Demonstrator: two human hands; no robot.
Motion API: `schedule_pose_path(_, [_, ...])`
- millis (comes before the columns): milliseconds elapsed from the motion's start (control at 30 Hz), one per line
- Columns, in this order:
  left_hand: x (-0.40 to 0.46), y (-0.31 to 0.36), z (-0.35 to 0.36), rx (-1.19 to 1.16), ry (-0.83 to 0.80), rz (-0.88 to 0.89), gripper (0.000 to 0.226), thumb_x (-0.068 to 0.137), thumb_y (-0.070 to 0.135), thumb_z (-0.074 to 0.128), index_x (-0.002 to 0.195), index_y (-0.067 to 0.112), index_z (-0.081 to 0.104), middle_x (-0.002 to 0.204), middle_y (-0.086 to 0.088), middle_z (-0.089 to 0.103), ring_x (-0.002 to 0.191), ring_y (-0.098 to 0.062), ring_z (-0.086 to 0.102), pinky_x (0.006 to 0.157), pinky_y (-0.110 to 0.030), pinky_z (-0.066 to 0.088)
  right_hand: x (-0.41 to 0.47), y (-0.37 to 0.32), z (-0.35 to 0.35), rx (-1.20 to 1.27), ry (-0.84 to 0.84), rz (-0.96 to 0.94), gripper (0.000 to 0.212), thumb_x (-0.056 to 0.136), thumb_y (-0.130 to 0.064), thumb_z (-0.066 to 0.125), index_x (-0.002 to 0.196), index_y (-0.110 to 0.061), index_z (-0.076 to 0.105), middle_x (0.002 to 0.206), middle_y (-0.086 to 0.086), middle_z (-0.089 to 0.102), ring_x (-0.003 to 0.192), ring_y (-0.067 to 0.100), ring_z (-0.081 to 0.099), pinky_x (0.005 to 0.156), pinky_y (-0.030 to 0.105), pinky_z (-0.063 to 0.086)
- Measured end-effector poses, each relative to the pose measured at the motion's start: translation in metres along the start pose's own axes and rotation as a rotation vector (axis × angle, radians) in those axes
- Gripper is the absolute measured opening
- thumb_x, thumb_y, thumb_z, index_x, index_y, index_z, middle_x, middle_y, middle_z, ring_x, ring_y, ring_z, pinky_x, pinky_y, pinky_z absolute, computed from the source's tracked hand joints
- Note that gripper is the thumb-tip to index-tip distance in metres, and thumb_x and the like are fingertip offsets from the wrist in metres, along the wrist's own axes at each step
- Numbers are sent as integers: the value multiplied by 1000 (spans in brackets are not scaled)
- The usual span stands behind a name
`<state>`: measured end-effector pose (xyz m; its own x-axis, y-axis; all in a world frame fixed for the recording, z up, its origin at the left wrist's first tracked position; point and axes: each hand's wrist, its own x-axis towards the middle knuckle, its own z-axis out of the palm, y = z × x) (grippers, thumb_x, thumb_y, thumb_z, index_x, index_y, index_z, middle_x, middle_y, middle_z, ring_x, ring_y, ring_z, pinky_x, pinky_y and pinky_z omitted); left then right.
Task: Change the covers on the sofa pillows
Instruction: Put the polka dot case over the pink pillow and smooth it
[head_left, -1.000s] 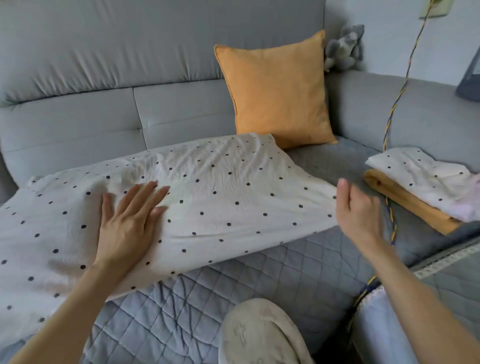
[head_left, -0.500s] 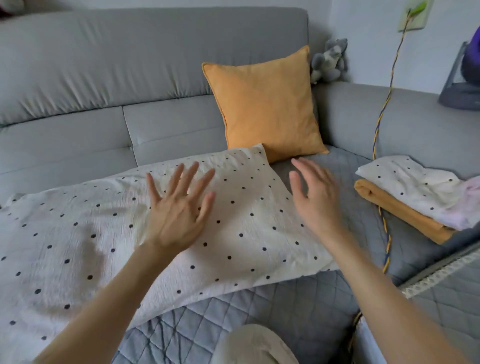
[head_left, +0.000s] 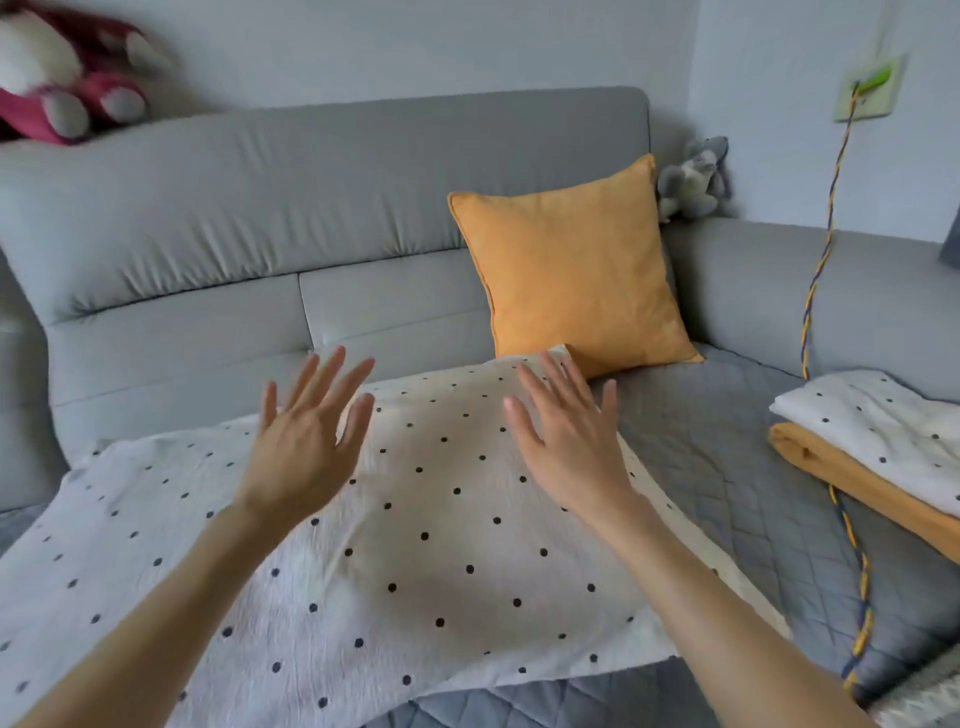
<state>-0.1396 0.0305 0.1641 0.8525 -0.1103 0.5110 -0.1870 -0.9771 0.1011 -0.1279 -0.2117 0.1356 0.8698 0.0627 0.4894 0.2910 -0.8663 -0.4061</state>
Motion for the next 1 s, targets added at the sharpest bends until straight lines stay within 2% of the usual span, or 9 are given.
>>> schedule_pose_path(100, [-13, -19, 23, 29, -235, -88, 68, 81, 72, -4, 144, 47, 2, 154, 19, -5, 143, -6, -7, 117, -43, -6, 13, -29, 26, -65, -56, -156, 72, 83, -58, 1, 141, -32, 36, 154, -4, 25, 144, 15, 13, 114, 49, 4])
schedule_pose_path(200, [-30, -68, 34, 124, -475, -238, 63, 86, 67, 5, 144, 46, -7, 154, 20, -9, 143, -5, -9, 117, -42, -4, -8, 5, 56, -247, -93, -191, 53, 91, -49, 16, 131, -30, 45, 140, -6, 42, 134, 16, 32, 106, 37, 19])
schedule_pose_path(267, [-33, -97, 23, 155, -451, -306, 58, 91, 62, 10, 145, 44, -4, 155, 20, -7, 143, -7, -7, 117, -42, -4, -19, 23, 59, -239, -51, -106, 46, 93, -45, 26, 129, -27, 48, 137, -5, 46, 131, 16, 36, 105, 33, 18])
schedule_pose_path(400, [-58, -137, 1, 160, -299, -414, 51, 95, 54, 15, 145, 43, 14, 155, 17, 7, 144, -6, 1, 117, -39, -3, -17, 19, 54, -184, -81, -41, 68, 86, -56, 7, 140, -29, 38, 150, -6, 32, 141, 14, 21, 112, 33, 5])
schedule_pose_path(533, [-78, -142, -9, 99, -132, -356, 58, 91, 55, 11, 141, 37, 34, 153, 10, 24, 143, -10, 13, 116, -39, 6, -10, -8, 36, -181, -200, 20, 63, 91, -59, 9, 146, -33, 22, 157, -6, 12, 144, 14, 4, 114, 45, 4])
schedule_pose_path(667, [-69, -138, -17, 140, -217, -291, 47, 97, 49, 21, 142, 39, 28, 155, 9, 16, 144, -12, 7, 116, -43, 5, -5, -54, 33, -125, -355, -153, 70, 84, -70, 11, 147, -39, 17, 158, -12, 1, 144, 9, -6, 116, 49, -4])
schedule_pose_path(867, [-33, -157, -19, 98, -304, -310, 45, 98, 48, 23, 141, 39, 31, 152, 10, 25, 141, -13, 18, 113, -53, 10, 59, -58, 55, -125, -365, -77, 51, 94, -56, 28, 138, -32, 38, 150, -10, 28, 142, 15, 16, 113, 52, 8])
schedule_pose_path(933, [-15, -181, -16, 71, -296, -408, 43, 99, 44, 24, 138, 33, 38, 148, 7, 34, 137, -17, 28, 110, -51, 20, 82, -36, 60, -102, -338, 19, 51, 89, -59, 22, 113, -30, 56, 126, -12, 50, 129, 21, 38, 105, 52, 25])
schedule_pose_path(1000, [-3, -211, -8, 25, -324, -529, 42, 99, 36, 22, 120, 20, 53, 136, -1, 48, 118, -23, 42, 99, -39, 32, 96, -14, 63, -63, -320, 118, 58, 80, -61, 13, 92, -26, 58, 106, -9, 58, 114, 23, 50, 94, 47, 38])
